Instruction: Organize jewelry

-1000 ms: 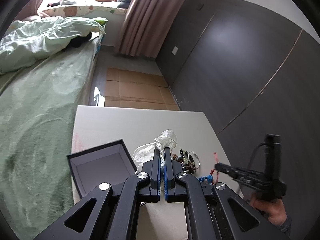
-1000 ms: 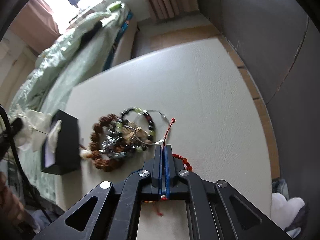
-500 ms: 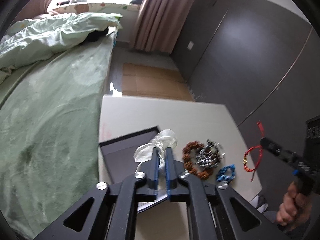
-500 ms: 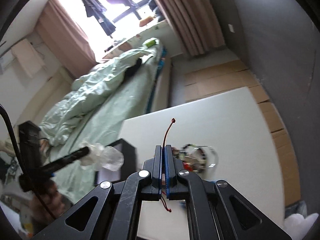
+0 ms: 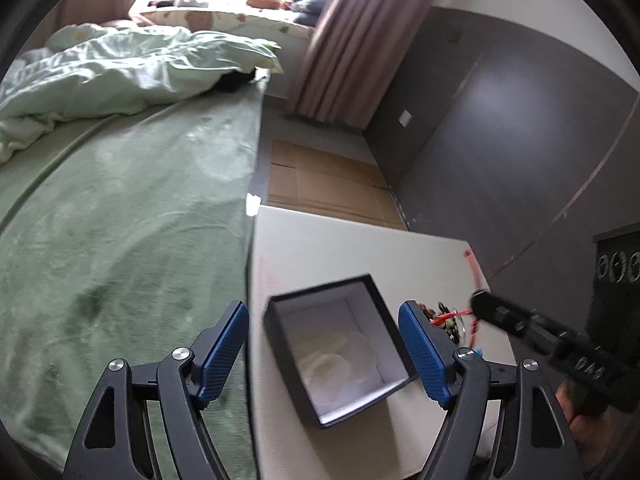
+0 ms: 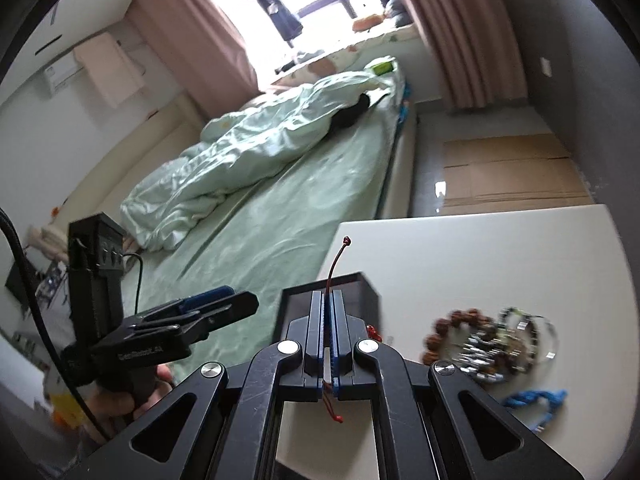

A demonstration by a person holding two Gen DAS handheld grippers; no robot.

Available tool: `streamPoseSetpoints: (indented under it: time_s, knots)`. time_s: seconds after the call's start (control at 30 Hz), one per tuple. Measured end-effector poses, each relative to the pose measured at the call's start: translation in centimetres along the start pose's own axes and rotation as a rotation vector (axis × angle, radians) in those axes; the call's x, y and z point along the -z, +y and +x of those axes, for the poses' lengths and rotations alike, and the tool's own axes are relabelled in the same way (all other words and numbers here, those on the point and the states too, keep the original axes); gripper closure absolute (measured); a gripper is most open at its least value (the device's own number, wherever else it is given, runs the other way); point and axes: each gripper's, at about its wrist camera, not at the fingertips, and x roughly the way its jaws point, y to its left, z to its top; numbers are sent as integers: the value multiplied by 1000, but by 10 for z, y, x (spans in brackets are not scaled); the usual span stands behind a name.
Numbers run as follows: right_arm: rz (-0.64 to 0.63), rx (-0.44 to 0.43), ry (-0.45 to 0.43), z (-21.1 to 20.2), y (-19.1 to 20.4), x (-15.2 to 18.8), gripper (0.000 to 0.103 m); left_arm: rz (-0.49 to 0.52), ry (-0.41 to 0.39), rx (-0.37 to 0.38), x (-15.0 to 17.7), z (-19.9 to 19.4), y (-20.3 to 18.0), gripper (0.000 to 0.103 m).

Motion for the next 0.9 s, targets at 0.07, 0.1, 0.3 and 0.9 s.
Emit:
streamPoseSetpoints:
  time_s: [0.07,0.1,0.3,0.9]
  knots:
    - [-14,-7,22,14,6,1,99,-15,-11,-13,-1,-4,8,25]
    - [-18,-8,33,21,8,1,99,-22,-14,-19,-2,-6,12,25]
    - [-34,-6,91,47,13,3,99,-69,-42,-52,-4,-11,32,25]
    - [28,317,-316,-66,-21,14,24,112,-113,-141,1,-10,-24,3]
